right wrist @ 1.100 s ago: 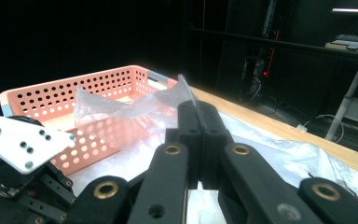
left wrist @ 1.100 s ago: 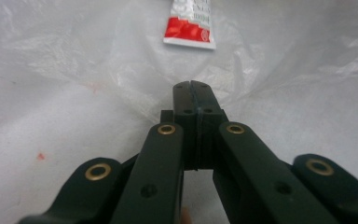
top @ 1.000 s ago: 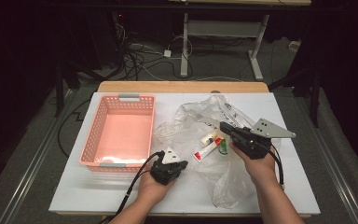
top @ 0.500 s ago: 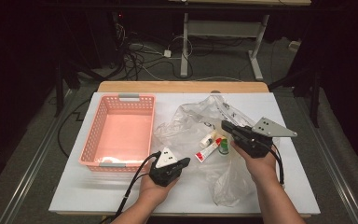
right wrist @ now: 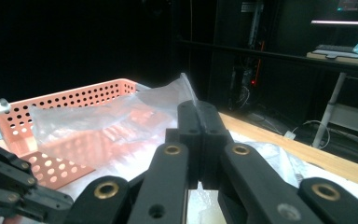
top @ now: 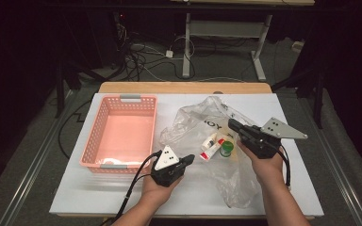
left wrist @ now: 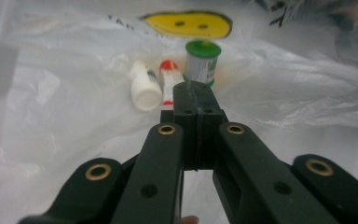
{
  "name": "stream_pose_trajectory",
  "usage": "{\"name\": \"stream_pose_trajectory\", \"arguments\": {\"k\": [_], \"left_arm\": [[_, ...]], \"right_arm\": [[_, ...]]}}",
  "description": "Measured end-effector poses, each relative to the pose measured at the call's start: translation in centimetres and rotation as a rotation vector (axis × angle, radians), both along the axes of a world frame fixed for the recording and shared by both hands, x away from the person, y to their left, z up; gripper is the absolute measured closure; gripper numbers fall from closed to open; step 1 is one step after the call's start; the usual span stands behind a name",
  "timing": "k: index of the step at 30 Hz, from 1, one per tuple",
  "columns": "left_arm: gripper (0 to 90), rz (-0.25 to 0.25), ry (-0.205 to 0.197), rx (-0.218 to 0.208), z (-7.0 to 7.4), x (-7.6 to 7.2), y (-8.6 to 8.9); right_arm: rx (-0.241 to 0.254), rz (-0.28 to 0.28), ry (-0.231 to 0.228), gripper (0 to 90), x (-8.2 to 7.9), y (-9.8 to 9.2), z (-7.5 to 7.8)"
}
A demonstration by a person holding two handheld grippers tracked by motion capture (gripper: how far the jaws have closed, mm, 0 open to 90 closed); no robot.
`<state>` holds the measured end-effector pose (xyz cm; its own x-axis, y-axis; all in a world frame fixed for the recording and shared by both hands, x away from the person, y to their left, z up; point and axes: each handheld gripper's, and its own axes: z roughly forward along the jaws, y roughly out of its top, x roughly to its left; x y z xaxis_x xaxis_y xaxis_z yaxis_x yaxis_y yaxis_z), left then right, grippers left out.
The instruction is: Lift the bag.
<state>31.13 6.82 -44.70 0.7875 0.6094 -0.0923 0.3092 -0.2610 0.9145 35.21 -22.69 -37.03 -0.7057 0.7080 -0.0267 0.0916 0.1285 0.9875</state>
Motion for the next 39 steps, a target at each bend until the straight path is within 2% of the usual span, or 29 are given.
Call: {"name": "stream_pose_trajectory", "arguments": {"k": [5, 10, 12, 17, 20, 28, 31, 39], "left_arm": [[89.0, -0.010, -0.057, 0.011, 1.4, -0.1, -0.3], [89.0, 0.021, -0.076, -0.039, 2.8, 0.4, 0.1], [89.0, 0.030, -0.106, -0.039, 3.5, 0.6, 0.1], [89.0, 0.045, -0.166, -0.074, 6.1, 1.3, -0.1], [89.0, 0.049, -0.202, -0.080, 7.8, 2.0, -0.2], [89.0, 0.072, -0.277, -0.101, 12.3, 4.0, -0.5], [89.0, 0.079, -0.313, -0.110, 13.8, 4.6, -0.8], [89.0, 0.094, -0.380, -0.168, 17.9, 6.3, -1.5]], "right_arm": [[0.010, -0.010, -0.006, 90.0, 0.0, -0.1, 0.2], [0.015, -0.033, -0.027, 90.0, -0.1, -0.3, 0.9], [0.023, -0.047, -0.039, 90.0, -0.1, -0.3, 1.3], [0.016, -0.067, -0.049, 90.0, 0.6, -0.3, 2.2], [0.032, -0.083, -0.054, 90.0, 1.2, -0.4, 2.9], [0.063, -0.126, -0.097, 90.0, 2.6, -0.4, 6.0], [0.071, -0.141, -0.132, 90.0, 2.9, -0.5, 7.5], [0.103, -0.190, -0.207, 90.0, 3.3, -1.2, 11.7]]}}
